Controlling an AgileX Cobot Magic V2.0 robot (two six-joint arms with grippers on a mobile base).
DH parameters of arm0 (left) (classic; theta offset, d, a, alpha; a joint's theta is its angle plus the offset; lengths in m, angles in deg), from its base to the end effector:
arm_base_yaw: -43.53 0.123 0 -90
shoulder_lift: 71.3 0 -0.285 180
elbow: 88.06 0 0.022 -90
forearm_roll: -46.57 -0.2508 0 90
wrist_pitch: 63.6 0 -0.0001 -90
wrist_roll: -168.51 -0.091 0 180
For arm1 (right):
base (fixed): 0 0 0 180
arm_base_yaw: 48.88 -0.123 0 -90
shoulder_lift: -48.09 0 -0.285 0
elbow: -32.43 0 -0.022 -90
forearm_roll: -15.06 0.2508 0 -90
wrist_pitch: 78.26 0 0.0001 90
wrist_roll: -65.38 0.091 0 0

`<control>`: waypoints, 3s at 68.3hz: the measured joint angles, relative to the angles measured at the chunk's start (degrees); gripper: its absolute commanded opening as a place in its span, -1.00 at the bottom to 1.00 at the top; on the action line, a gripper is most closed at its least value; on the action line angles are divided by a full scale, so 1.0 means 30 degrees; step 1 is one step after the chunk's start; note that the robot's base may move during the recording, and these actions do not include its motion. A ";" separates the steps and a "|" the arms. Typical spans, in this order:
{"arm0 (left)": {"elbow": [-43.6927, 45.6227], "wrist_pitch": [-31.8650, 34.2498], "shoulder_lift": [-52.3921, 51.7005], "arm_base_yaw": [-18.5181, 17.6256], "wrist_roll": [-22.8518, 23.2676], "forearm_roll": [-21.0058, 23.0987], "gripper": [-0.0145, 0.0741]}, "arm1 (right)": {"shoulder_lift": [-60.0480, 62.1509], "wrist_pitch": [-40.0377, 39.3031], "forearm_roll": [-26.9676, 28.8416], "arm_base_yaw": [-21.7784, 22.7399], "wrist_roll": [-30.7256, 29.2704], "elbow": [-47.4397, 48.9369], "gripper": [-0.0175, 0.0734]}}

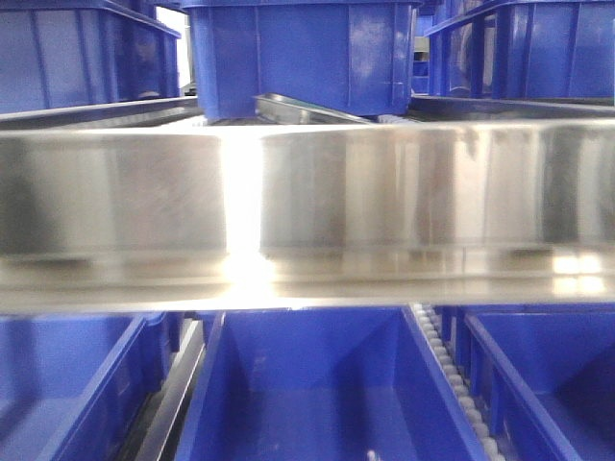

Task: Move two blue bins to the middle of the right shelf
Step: 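Drive the base back and turn away from the shelf holding the bin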

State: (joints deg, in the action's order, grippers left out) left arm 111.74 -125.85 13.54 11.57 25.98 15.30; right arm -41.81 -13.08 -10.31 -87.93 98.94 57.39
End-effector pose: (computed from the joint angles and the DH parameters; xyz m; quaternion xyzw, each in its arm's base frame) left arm 0.2426 -0.1021 0.4880 -0.0349 0.8622 -0.0220 0.5048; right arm 0.2425 0.1511 0.4827 -0.0419 0.8836 0.0666 0.4615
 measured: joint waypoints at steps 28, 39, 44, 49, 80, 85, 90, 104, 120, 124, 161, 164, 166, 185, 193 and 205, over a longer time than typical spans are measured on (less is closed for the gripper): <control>0.0000 0.0446 0.0000 0.0000 0.0000 -0.0108 -0.92 | 0.0000 0.0000 -0.0110 0.0000 0.0000 0.0000 -0.97; 0.0000 0.0524 0.0000 0.0000 0.0000 -0.0226 -0.92 | 0.0000 -0.0040 -0.0144 0.0000 0.0000 0.0000 -0.97; 0.0000 0.0561 0.0000 0.0000 0.0000 -0.0257 -0.92 | 0.0000 -0.0040 -0.0144 0.0000 0.0000 0.0000 -0.97; 0.0000 0.0561 0.0000 0.0000 0.0000 -0.0257 -0.92 | 0.0000 -0.0040 -0.0144 0.0000 0.0000 0.0000 -0.97; 0.0000 0.0717 0.0033 0.0000 0.0000 -0.0257 -0.92 | 0.0000 -0.0040 -0.0181 0.0000 0.0000 0.0000 -0.97; 0.0000 0.0748 0.0072 0.0000 0.0000 -0.0257 -0.92 | 0.0000 -0.0040 -0.0217 0.0000 0.0000 0.0000 -0.97; 0.0000 0.0748 0.0072 0.0000 0.0000 -0.0257 -0.92 | 0.0000 -0.0040 -0.0217 0.0000 0.0000 0.0000 -0.97; 0.0000 0.0748 0.0072 0.0000 0.0000 -0.0257 -0.92 | 0.0000 -0.0040 -0.0217 0.0000 0.0000 0.0000 -0.97; 0.0000 0.0795 0.0097 0.0000 0.0000 -0.0257 -0.92 | 0.0034 0.0000 -0.0254 0.0000 0.0000 0.0000 -0.97; 0.0000 0.0810 0.0097 0.0000 0.0000 -0.0257 -0.92 | 0.0079 0.0000 -0.0295 0.0000 0.0000 0.0030 -0.97; 0.0000 0.0801 0.0097 0.0000 0.0000 -0.0293 -0.92 | 0.0045 -0.0037 -0.0295 0.0000 0.0000 0.0030 -0.97; 0.0000 0.0801 0.0097 0.0000 0.0000 -0.0293 -0.92 | 0.0045 -0.0037 -0.0295 0.0000 0.0000 0.0030 -0.97; 0.0000 0.0764 0.0097 0.0000 0.0000 -0.0293 -0.92 | 0.0045 -0.0037 -0.0295 0.0000 0.0000 0.0030 -0.97; 0.0000 0.0803 0.0097 0.0000 0.0000 -0.0293 -0.92 | 0.0045 -0.0037 -0.0295 0.0000 0.0038 0.0030 -0.97; 0.0000 0.0803 0.0097 0.0000 0.0000 -0.0293 -0.92 | 0.0045 -0.0037 -0.0295 0.0000 0.0038 0.0030 -0.97; 0.0000 0.0803 0.0097 0.0000 0.0000 -0.0293 -0.92 | 0.0045 -0.0037 -0.0295 0.0000 0.0038 0.0030 -0.97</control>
State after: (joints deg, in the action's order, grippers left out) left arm 111.74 -123.44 13.83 11.57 25.98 14.42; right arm -41.68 -13.19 -11.20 -87.93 99.05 57.48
